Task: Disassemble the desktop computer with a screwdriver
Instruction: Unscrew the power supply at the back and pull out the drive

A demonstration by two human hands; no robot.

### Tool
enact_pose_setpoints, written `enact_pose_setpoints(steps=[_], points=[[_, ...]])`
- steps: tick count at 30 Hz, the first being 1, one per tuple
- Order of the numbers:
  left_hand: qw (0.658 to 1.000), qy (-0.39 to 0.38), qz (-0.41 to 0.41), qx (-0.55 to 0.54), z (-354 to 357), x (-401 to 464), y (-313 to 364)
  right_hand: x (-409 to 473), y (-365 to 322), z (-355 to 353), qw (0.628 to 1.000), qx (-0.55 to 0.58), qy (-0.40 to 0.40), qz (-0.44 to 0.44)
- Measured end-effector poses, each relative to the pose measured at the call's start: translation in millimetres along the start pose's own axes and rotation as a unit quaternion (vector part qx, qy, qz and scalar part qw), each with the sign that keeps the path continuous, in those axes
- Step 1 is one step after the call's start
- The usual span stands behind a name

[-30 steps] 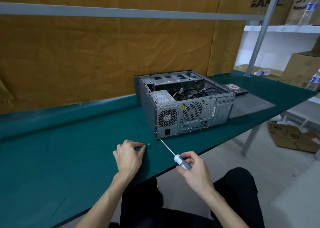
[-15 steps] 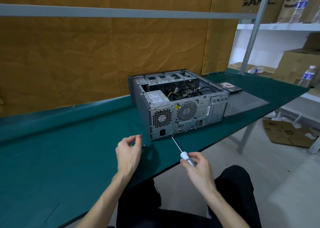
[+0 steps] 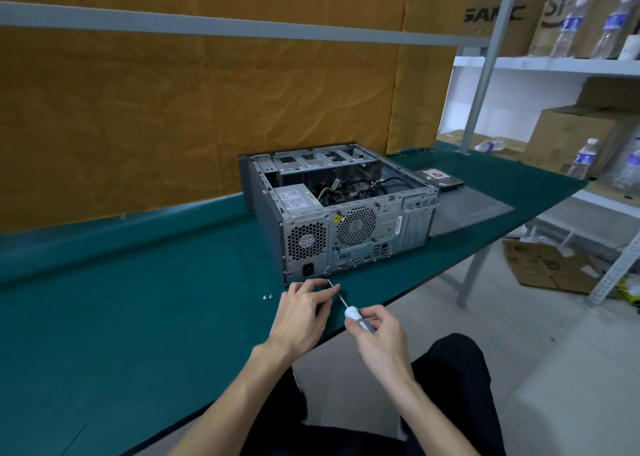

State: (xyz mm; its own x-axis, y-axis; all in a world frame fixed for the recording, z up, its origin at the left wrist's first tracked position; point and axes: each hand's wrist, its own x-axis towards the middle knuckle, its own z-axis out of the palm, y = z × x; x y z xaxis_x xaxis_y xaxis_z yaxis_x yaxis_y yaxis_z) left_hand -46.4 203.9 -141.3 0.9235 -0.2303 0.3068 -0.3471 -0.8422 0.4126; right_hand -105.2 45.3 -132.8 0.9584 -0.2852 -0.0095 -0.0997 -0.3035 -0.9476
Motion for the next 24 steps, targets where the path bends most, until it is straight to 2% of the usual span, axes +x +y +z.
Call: enact_pose_setpoints(steps=[11, 14, 16, 18, 21, 23, 24], points=[[1.0, -0.008, 0.0, 0.005, 0.1, 1.0, -0.3, 1.4, -2.8, 2.9, 1.0, -0.005, 0.018, 0.009], [1.0, -0.007, 0.0, 0.001, -0.3, 1.6, -0.1, 1.2, -10.2, 3.2, 0.994, 0.076, -0.015, 0.083], [1.0, 0.002, -0.007, -0.016, -1.0, 2.0, 1.6, 3.8, -19.2, 0.6, 0.96, 0.202, -0.06, 0.187], [0.999, 0.017, -0.026, -0.044, -2.4, 2.8, 3.6, 8.4, -28.7, -6.9, 0.898, 0.322, -0.105, 0.28], [0.999, 0.026, -0.016, -0.033, -2.4, 2.6, 5.6, 14.9, -33.2, -16.3, 0.821, 0.416, -0.148, 0.362], [1.0, 0.021, 0.018, -0.013, -2.7, 5.3, 5.0, 14.5, -30.5, -17.7, 0.805, 0.417, -0.173, 0.386], [0.999, 0.015, 0.032, -0.011, -4.1, 7.5, 4.2, 14.6, -27.8, -18.1, 0.813, 0.398, -0.183, 0.383]])
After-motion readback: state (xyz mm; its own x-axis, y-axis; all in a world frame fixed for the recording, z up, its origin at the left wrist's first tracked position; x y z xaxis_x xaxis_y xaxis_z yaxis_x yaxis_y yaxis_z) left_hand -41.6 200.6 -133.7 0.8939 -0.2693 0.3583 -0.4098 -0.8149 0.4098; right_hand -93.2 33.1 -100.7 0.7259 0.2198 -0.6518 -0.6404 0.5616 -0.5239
